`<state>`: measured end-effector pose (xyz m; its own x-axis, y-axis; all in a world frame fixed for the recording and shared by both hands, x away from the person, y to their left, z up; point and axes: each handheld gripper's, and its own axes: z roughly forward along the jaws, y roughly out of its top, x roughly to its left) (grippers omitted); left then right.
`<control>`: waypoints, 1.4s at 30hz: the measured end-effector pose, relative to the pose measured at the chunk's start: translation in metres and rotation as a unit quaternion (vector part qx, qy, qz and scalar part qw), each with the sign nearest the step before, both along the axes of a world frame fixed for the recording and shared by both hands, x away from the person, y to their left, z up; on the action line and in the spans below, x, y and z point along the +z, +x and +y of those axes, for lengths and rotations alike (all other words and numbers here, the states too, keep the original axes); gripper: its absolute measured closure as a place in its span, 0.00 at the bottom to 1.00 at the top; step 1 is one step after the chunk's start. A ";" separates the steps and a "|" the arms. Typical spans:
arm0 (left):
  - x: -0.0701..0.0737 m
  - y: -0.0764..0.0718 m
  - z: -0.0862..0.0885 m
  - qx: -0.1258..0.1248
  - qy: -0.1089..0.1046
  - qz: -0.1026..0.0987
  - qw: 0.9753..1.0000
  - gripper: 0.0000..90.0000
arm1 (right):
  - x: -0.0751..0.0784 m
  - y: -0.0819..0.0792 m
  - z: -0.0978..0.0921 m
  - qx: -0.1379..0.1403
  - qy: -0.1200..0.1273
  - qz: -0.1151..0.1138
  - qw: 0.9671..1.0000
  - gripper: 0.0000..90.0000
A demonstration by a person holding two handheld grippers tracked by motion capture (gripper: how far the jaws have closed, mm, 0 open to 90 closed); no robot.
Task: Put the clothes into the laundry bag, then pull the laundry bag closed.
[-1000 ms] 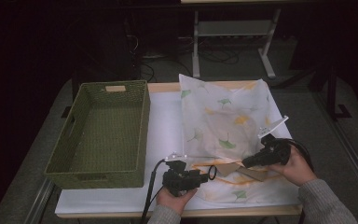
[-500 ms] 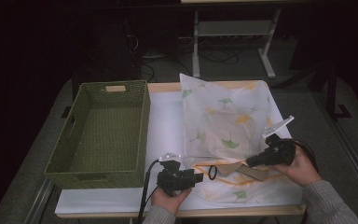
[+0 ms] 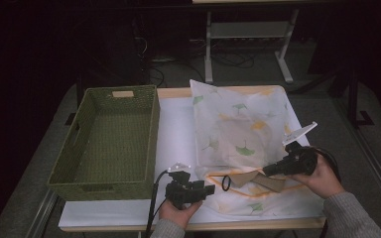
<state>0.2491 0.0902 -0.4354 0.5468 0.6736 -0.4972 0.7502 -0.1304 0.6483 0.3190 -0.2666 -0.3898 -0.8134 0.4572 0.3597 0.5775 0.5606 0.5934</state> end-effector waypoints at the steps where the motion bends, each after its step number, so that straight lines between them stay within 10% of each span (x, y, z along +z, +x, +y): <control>1: 0.000 0.000 0.001 0.001 -0.001 0.000 1.000 0.54 | 0.001 0.000 0.001 -0.001 0.001 0.000 1.000 0.98; 29: -0.013 0.004 0.017 0.021 0.029 0.020 0.999 0.49 | 0.033 0.002 0.023 0.022 0.023 -0.038 0.999 0.82; 42: -0.021 0.013 0.016 0.021 0.019 0.047 0.998 0.82 | 0.047 0.004 0.050 0.047 0.015 -0.053 0.997 0.78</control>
<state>0.2621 0.1064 -0.4561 0.4692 0.7145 -0.5189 0.8133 -0.1207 0.5692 0.3227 -0.2166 -0.3426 -0.8866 0.3676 0.2808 0.4558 0.5910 0.6655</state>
